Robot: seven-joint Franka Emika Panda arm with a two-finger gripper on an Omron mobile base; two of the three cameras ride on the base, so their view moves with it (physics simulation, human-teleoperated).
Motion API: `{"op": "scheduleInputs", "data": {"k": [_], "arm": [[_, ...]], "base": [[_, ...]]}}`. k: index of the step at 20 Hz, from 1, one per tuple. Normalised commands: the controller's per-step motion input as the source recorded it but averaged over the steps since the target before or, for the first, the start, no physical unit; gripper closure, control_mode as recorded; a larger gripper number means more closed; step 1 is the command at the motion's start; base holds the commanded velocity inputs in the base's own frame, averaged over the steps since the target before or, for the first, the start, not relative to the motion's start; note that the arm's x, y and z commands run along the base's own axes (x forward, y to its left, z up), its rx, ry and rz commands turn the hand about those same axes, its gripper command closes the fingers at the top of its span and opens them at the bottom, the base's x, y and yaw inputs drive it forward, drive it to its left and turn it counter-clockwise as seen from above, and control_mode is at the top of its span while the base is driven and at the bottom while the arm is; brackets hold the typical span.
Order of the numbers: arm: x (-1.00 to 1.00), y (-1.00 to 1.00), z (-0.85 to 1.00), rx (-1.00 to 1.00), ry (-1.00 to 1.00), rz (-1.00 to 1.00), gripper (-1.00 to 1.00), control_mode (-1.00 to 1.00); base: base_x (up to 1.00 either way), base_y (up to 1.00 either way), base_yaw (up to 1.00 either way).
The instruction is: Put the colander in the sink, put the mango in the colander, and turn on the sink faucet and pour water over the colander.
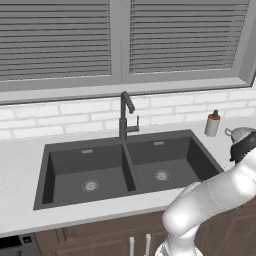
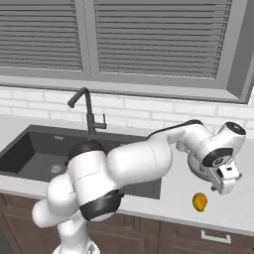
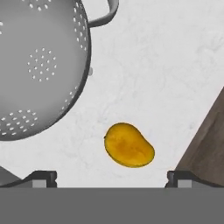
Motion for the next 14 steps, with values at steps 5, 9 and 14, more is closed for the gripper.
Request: {"op": "scheduleInputs", "data": {"k": [5, 9, 14], "arm": [[0.20, 0.02, -0.13, 0.00, 0.00, -0.01, -1.00, -1.00], [0.14, 0.15, -0.31, 0.00, 0.00, -0.04, -1.00, -1.00], [0.08, 0.06, -0.34, 0.00, 0.00, -0.09, -1.00, -1.00]], "base": [[0.00, 0.00, 0.00], [0.00, 0.00, 0.00], [0.00, 0.00, 0.00]]}}
